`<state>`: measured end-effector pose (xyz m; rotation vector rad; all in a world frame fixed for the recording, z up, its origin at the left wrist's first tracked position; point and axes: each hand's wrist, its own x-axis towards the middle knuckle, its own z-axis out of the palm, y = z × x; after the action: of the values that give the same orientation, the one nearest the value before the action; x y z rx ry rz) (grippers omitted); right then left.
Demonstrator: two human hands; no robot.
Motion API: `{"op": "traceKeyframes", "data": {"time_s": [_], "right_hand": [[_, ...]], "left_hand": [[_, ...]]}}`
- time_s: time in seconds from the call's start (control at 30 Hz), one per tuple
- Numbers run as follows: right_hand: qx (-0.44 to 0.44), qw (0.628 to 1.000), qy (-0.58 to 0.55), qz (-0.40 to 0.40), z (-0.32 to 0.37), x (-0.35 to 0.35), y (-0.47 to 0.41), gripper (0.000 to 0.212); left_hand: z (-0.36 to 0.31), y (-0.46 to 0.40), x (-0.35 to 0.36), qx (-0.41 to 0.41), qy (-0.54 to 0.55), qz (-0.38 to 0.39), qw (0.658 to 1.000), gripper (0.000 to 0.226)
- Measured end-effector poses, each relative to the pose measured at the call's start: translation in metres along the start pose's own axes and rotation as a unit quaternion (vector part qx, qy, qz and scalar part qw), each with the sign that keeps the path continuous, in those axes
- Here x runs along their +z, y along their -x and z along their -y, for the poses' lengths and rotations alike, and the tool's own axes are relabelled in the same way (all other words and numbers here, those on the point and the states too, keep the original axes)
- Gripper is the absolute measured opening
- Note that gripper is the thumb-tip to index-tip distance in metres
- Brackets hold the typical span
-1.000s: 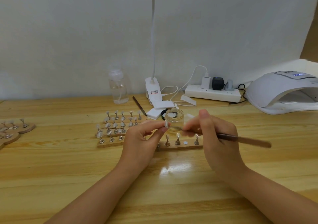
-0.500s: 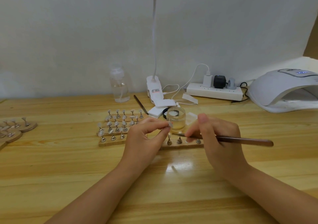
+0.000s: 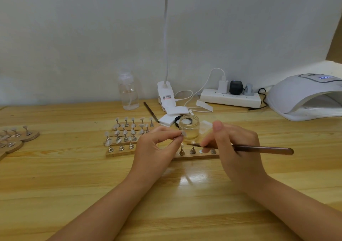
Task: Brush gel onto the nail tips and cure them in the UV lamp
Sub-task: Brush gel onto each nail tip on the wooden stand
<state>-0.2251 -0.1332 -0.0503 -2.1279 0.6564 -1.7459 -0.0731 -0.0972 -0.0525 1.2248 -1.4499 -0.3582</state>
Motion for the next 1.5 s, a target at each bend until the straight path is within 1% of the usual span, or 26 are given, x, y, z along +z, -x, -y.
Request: {"op": "traceKeyframes", "data": {"time_s": [0.1,0.23,0.37,0.5,0.63,0.67,0.77,0.8,0.9,0.97,1.03,1.07,1.17,1.23,1.3,1.43,1.5], "right_hand": [[-0.030,0.999,0.027,0.002,0.001,0.000,-0.002,0.055],[0.023,1.000,-0.006,0.002,0.001,0.000,0.001,0.054],[-0.007,1.000,0.004,0.008,0.003,0.001,-0.003,0.044],[0.052,0.996,-0.063,0.017,0.004,-0.001,0.000,0.045],[0.030,0.999,-0.025,0.012,0.005,0.000,-0.003,0.040],[0.036,0.999,-0.027,0.015,0.004,0.001,-0.002,0.040],[0.095,0.992,-0.084,0.011,0.006,0.001,-0.001,0.042],[0.092,0.992,-0.088,0.006,0.006,0.001,-0.001,0.041],[0.066,0.996,-0.054,0.009,0.007,0.001,-0.004,0.039],[0.086,0.994,-0.068,0.015,0.008,0.001,-0.003,0.040],[0.126,0.986,-0.112,0.007,0.010,0.001,-0.001,0.043],[0.132,0.984,-0.124,-0.002,0.011,0.001,-0.001,0.043],[0.117,0.987,-0.109,-0.006,0.013,0.002,-0.003,0.039],[0.137,0.984,-0.118,0.001,0.013,0.003,-0.004,0.036],[0.164,0.977,-0.137,-0.002,0.014,0.003,-0.003,0.039],[0.137,0.982,-0.126,-0.014,0.015,0.002,-0.003,0.041],[0.150,0.980,-0.129,-0.007,0.015,0.002,-0.004,0.038]], "left_hand": [[0.001,0.000,0.000,0.002,-0.001,-0.001,1.000,0.030],[0.001,0.000,0.000,0.006,-0.005,-0.003,1.000,0.029],[0.002,-0.001,0.000,0.020,-0.020,0.001,1.000,0.026],[0.003,0.000,0.000,0.023,-0.020,-0.007,1.000,0.030],[0.005,0.000,-0.001,0.007,-0.016,-0.016,1.000,0.027],[0.005,0.000,-0.001,0.004,-0.017,-0.017,1.000,0.026],[0.004,0.000,-0.001,0.001,-0.018,-0.021,1.000,0.027],[0.004,-0.001,-0.001,0.001,-0.018,-0.021,1.000,0.027],[0.006,0.000,-0.001,0.007,-0.014,-0.018,1.000,0.028],[0.006,0.000,-0.001,0.010,-0.014,-0.016,1.000,0.029],[0.006,-0.001,0.000,0.009,-0.014,-0.017,1.000,0.029],[0.006,-0.001,0.000,0.007,-0.012,-0.017,1.000,0.029],[0.007,-0.001,0.000,0.006,0.003,-0.012,1.000,0.026],[0.006,-0.001,0.000,0.006,0.011,-0.011,1.000,0.027],[0.006,-0.002,-0.001,0.008,0.011,-0.011,1.000,0.028],[0.005,-0.001,-0.001,-0.002,0.014,-0.008,1.000,0.025],[0.004,-0.001,-0.001,-0.006,0.017,-0.011,1.000,0.027]]}}
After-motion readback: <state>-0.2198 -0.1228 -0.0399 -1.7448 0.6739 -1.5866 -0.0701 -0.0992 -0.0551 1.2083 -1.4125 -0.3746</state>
